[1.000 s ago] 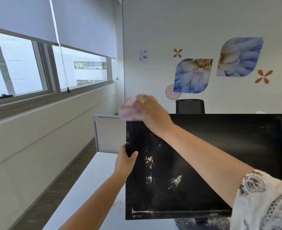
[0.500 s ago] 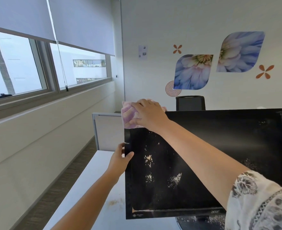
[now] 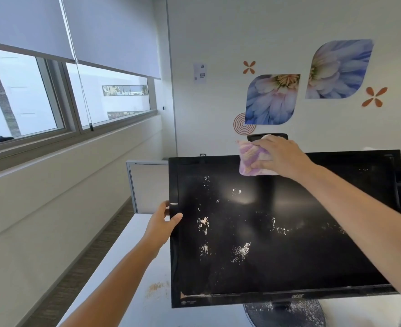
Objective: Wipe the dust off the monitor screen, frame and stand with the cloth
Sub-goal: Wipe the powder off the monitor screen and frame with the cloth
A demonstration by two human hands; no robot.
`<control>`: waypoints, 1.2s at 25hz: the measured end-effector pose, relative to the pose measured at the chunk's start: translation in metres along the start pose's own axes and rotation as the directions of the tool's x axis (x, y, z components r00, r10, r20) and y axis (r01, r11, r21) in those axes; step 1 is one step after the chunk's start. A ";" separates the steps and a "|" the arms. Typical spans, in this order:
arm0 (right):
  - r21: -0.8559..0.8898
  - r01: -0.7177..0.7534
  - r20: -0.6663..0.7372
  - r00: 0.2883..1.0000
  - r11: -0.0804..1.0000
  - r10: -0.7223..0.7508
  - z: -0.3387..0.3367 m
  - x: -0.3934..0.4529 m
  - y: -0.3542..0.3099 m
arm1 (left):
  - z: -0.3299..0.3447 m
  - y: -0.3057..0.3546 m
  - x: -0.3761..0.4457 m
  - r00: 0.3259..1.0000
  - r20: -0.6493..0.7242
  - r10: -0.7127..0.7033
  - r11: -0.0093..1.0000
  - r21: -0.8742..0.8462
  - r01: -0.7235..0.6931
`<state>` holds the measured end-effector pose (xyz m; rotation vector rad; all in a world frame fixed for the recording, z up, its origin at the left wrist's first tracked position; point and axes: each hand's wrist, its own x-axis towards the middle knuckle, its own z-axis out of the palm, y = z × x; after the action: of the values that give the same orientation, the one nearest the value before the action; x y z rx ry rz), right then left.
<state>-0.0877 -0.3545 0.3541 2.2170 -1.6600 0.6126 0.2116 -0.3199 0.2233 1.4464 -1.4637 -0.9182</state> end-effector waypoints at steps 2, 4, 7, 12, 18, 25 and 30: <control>-0.007 -0.021 0.002 1.000 1.000 0.021 -0.005 -0.007 0.022 | -0.001 -0.002 0.000 1.000 -0.001 0.014 1.000 0.001 -0.014; -0.022 -0.043 0.010 0.999 0.999 0.043 -0.009 -0.014 0.043 | -0.001 -0.005 0.003 1.000 0.006 0.018 1.000 -0.017 -0.018; -0.050 -0.108 -0.001 0.994 0.993 0.109 -0.014 -0.025 0.076 | 0.000 -0.008 0.007 1.000 0.024 -0.008 0.998 -0.059 0.010; -0.113 -0.217 -0.024 0.976 0.970 0.215 -0.021 -0.046 0.124 | -0.001 -0.012 0.012 0.998 0.045 -0.045 0.996 -0.076 0.049; -0.090 -0.269 -0.030 0.963 0.959 0.267 -0.032 -0.070 0.174 | -0.001 -0.012 0.015 0.997 0.051 -0.062 0.994 -0.086 0.066; -0.016 -0.295 -0.158 0.944 0.956 0.288 -0.037 -0.096 0.232 | 0.004 -0.013 0.014 0.998 0.009 -0.059 0.995 -0.079 0.059; 0.012 -0.405 -0.230 0.889 0.914 0.396 -0.019 -0.112 0.238 | 0.006 -0.011 0.014 0.997 0.001 -0.073 0.995 -0.070 0.073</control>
<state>-0.3454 -0.3201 0.3111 1.7032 -1.9955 0.8934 0.2111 -0.3347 0.2119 1.4572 -1.3714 -1.0033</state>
